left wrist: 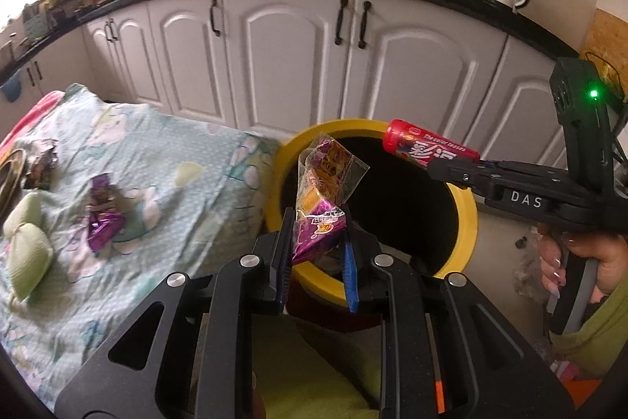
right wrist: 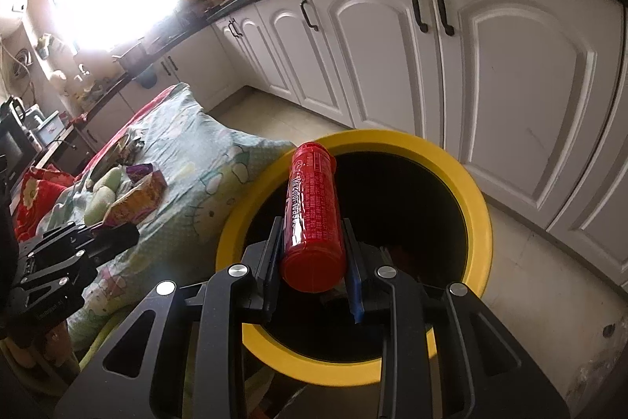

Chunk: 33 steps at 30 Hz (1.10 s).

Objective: Collect trash
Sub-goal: 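Open both tools over the yellow bin to drop the wrapper and bottle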

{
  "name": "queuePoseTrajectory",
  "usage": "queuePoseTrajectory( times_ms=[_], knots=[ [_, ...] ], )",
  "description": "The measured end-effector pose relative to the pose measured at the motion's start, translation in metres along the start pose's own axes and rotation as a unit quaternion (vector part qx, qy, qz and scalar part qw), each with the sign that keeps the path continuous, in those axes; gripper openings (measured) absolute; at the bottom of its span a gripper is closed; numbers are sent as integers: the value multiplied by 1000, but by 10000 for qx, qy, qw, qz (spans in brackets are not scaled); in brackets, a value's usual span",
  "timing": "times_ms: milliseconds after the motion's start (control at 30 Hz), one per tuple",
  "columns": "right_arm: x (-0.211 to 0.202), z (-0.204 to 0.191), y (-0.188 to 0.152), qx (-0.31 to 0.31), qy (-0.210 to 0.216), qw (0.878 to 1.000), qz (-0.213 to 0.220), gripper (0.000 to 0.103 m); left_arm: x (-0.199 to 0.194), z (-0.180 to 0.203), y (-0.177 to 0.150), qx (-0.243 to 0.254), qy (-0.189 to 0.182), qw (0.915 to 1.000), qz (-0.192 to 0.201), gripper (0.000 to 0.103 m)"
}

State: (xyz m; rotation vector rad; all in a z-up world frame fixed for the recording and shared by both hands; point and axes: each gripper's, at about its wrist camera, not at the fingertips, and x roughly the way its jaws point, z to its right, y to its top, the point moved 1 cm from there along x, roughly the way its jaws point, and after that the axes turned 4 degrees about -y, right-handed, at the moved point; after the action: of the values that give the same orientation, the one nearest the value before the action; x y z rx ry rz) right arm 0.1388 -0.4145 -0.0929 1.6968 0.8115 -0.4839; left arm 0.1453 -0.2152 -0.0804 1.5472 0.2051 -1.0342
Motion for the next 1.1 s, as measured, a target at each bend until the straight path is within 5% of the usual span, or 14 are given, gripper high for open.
queuePoseTrajectory(
  times_ms=[633,733,800,967,1100],
  knots=[
    [11,24,-4,268,-92,9995,-135,26,45,14,6,112,-224,9991,-345,17],
    [14,26,-5,343,-96,9992,-172,30,46,11,5,32,-195,9992,-361,36],
    [16,30,-6,424,-169,9987,-205,46,45,10,5,-7,-152,9993,-332,57],
    [13,39,-8,601,-272,9976,-194,49,37,1,4,-244,-138,9992,-292,78],
    [10,40,-7,672,-270,9973,-152,51,24,-8,6,-405,-35,9991,-145,84]
  ],
)
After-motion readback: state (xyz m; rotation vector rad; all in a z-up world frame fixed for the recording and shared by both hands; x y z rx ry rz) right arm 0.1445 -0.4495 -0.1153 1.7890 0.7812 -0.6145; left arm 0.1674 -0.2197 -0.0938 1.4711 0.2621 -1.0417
